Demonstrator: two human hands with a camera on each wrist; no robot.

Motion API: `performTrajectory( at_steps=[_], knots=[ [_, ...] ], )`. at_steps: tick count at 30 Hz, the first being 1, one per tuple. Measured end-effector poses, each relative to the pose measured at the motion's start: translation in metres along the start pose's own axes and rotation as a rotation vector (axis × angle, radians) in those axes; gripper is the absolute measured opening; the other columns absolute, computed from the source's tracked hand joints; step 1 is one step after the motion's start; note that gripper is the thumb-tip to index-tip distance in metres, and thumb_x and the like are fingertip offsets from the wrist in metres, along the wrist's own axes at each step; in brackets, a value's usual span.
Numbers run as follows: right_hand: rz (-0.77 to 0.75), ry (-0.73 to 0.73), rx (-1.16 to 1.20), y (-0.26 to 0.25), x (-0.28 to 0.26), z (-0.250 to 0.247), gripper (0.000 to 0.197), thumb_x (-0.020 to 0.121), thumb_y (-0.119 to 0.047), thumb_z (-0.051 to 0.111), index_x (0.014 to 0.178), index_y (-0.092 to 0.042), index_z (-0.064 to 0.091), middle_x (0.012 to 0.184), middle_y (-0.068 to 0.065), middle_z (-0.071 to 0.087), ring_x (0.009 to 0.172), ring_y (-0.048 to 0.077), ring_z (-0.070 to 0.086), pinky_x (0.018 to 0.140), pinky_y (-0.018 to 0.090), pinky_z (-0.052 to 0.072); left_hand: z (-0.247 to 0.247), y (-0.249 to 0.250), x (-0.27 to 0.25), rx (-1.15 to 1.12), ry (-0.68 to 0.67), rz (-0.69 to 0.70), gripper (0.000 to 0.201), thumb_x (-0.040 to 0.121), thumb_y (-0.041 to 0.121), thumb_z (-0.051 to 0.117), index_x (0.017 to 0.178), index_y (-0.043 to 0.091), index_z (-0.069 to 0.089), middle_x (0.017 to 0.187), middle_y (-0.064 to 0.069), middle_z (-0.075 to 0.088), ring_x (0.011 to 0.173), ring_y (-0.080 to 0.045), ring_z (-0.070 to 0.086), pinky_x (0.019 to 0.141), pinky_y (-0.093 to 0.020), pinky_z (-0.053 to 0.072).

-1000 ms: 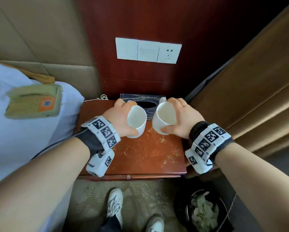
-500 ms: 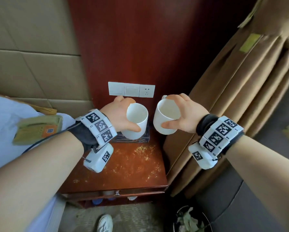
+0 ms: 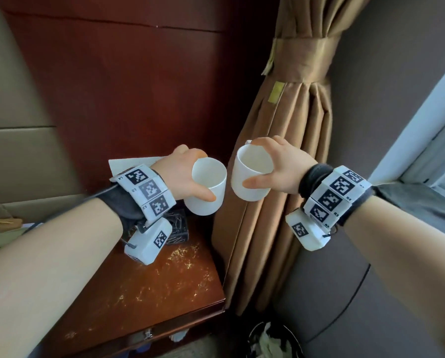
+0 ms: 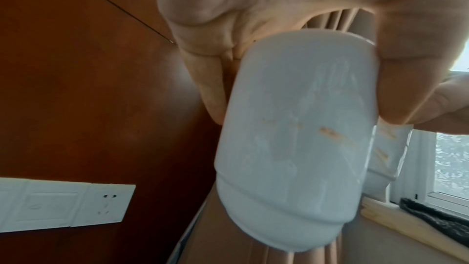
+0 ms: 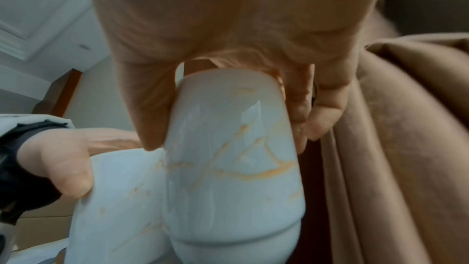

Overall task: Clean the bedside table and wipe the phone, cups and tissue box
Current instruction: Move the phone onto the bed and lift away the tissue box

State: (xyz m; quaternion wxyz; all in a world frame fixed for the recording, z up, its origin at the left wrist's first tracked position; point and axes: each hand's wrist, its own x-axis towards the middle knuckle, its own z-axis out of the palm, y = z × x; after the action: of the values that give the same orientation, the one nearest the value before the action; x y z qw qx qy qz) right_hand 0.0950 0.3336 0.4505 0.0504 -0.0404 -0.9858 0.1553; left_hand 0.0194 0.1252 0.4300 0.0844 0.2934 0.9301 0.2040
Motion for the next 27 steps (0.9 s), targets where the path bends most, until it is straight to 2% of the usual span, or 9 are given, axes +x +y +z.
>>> performTrajectory(
  at_steps=[4, 7, 10, 17, 21, 27],
  knots=[
    [0.062, 0.015, -0.020, 0.015, -0.016, -0.015, 0.085, 0.065, -0.053, 0.072, 0.137, -0.029, 0.033, 0.127, -0.005, 0.042, 0.105, 0.013, 0.048, 0.091, 0.032, 0.045, 0.003, 0.020, 0.009, -0.003, -0.002, 0.080, 0.075, 0.063, 0.044, 0.078, 0.127, 0.027, 0.041, 0.112, 0.002, 0.037, 0.096, -0.020, 0.051, 0.084, -0.035, 0.047],
    [0.110, 0.035, -0.028, 0.021, -0.026, -0.020, 0.086, 0.065, -0.053, 0.073, 0.137, -0.028, 0.034, 0.127, -0.003, 0.043, 0.110, 0.018, 0.050, 0.094, 0.037, 0.045, 0.005, 0.028, 0.012, -0.006, -0.029, 0.125, 0.078, 0.063, 0.045, 0.078, 0.128, 0.028, 0.040, 0.112, 0.003, 0.037, 0.097, -0.020, 0.051, 0.085, -0.035, 0.047],
    [0.163, 0.046, -0.028, 0.019, -0.034, -0.023, 0.086, 0.066, -0.050, 0.074, 0.138, -0.027, 0.033, 0.130, -0.003, 0.042, 0.112, 0.017, 0.049, 0.094, 0.033, 0.043, 0.003, 0.032, 0.013, -0.011, -0.051, 0.170, 0.078, 0.063, 0.046, 0.078, 0.128, 0.027, 0.040, 0.113, 0.003, 0.037, 0.097, -0.019, 0.052, 0.081, -0.032, 0.046],
    [0.276, 0.089, -0.001, 0.014, -0.049, -0.029, 0.085, 0.067, -0.046, 0.075, 0.139, -0.027, 0.033, 0.133, -0.003, 0.040, 0.118, 0.018, 0.046, 0.093, 0.028, 0.038, -0.004, 0.039, 0.017, 0.011, -0.095, 0.277, 0.080, 0.064, 0.049, 0.077, 0.130, 0.025, 0.039, 0.116, 0.003, 0.037, 0.099, -0.020, 0.052, 0.086, -0.037, 0.049],
    [0.329, 0.111, 0.000, 0.013, -0.066, -0.034, 0.084, 0.067, -0.047, 0.075, 0.138, -0.030, 0.033, 0.136, -0.004, 0.038, 0.120, 0.017, 0.045, 0.094, 0.029, 0.038, -0.002, 0.049, 0.015, 0.010, -0.130, 0.318, 0.080, 0.064, 0.048, 0.077, 0.131, 0.025, 0.040, 0.113, 0.004, 0.036, 0.098, -0.019, 0.052, 0.084, -0.033, 0.047],
    [0.387, 0.120, -0.008, 0.023, -0.099, -0.046, 0.082, 0.069, -0.043, 0.075, 0.138, -0.030, 0.033, 0.136, -0.001, 0.038, 0.123, 0.018, 0.043, 0.100, 0.031, 0.037, 0.008, 0.076, 0.012, 0.002, -0.153, 0.387, 0.084, 0.060, 0.053, 0.077, 0.130, 0.026, 0.041, 0.113, 0.005, 0.038, 0.097, -0.018, 0.053, 0.085, -0.035, 0.049]
  ],
)
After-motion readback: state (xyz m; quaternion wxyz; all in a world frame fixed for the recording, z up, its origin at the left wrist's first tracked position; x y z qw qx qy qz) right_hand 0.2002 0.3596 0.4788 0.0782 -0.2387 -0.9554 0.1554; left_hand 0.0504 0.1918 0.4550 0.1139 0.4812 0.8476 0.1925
